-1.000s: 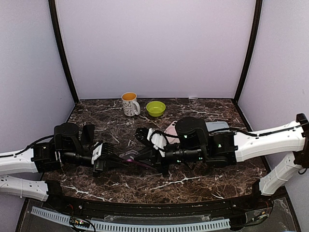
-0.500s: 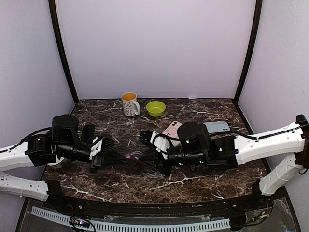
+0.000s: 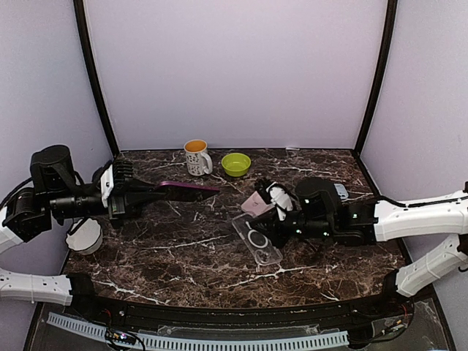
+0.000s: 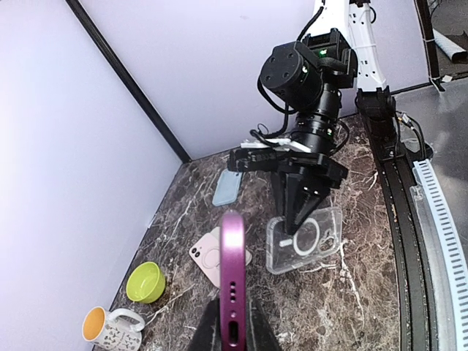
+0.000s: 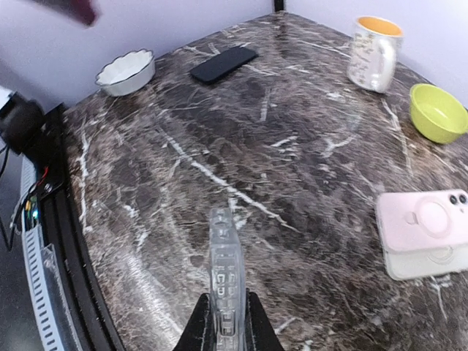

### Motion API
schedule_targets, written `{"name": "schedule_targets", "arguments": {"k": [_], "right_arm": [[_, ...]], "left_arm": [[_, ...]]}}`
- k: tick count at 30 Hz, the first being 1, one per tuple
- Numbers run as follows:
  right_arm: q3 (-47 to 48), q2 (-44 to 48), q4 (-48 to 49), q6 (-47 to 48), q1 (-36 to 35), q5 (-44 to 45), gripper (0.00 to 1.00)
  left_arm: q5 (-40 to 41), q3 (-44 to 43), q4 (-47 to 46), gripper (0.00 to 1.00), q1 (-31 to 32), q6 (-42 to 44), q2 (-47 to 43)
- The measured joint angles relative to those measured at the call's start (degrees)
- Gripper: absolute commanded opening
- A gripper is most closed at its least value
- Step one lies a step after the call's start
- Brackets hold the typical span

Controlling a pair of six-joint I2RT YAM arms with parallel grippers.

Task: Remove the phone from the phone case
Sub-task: Place the phone case at the center of the board.

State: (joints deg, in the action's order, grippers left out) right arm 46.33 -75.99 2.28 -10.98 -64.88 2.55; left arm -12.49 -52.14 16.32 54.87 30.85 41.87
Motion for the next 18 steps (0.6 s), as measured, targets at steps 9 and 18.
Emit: {"name": "schedule_targets", "arguments": {"k": [9,18], "right_arm": [[-11.3,11.7,1.4,-18.1,17.0,3.7,0.00],[-20.9,15.2,4.2,-28.9,34.9,-5.1,0.00]], "left_arm": [[2.2,1.7,-1.2,0.00,0.0,-2.1,1.5],[4.0,2.0,-3.0,0.00,0.0,-8.6,5.2]]}}
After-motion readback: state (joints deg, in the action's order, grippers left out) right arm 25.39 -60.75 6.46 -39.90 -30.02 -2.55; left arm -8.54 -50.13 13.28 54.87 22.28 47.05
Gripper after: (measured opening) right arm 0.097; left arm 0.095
